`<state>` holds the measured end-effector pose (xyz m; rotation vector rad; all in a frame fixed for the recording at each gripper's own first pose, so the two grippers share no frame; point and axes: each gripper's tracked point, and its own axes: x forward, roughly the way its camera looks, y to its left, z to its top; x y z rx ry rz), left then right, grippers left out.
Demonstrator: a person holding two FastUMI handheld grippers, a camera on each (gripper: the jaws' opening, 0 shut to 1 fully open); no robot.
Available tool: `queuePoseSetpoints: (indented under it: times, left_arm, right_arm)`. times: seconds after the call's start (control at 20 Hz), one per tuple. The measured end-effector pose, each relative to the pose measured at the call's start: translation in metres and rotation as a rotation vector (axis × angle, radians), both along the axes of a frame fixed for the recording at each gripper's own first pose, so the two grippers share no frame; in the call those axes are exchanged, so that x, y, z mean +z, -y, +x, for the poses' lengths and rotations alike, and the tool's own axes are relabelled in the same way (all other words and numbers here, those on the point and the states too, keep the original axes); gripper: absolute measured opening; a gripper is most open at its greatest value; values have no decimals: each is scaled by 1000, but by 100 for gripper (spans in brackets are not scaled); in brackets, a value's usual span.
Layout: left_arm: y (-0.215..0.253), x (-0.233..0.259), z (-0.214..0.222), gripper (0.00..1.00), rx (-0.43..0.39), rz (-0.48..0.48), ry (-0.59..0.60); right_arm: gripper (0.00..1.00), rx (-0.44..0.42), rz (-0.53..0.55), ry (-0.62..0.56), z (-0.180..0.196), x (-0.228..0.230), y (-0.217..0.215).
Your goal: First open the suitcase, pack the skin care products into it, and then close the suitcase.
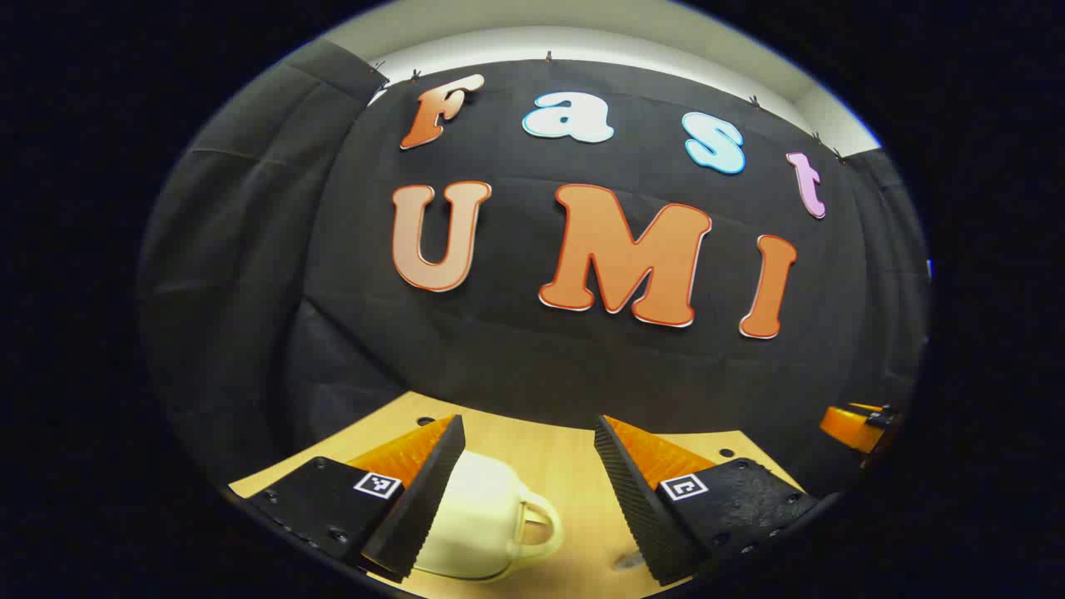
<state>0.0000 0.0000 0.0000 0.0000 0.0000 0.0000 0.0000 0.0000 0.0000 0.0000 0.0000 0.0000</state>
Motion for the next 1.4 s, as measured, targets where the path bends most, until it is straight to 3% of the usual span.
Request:
queuePoseSetpoints:
  times: [0.25, 0.55, 0.9, 1.15, 1.25, 1.3, 1.4]
  left_arm:
    - [-3, 11, -1, 96, 23, 4, 19]
    - [-26, 14, 19, 97, 69, 56, -10]
    - [-24, 9, 25, 97, 62, 122, -10]
    - [-24, -13, 21, 97, 81, 305, -50]
    - [-23, -30, 20, 95, 88, 417, -76]
    - [-21, -41, 22, 100, 81, 491, -94]
    - [-17, -66, 21, 98, 58, 663, -147]
  right_arm:
    - [95, 49, 13, -45, 8, -7, -6]
    - [95, 1, 17, -27, 9, 3, -1]
    - [95, -27, 6, -56, 5, -4, 8]
    - [95, -21, 12, -66, 2, -10, 11]
    - [95, -26, 6, -77, -2, -16, 16]
    - [95, -30, 4, -90, -3, -21, 19]
    - [95, -44, 8, -111, -8, -30, 29]
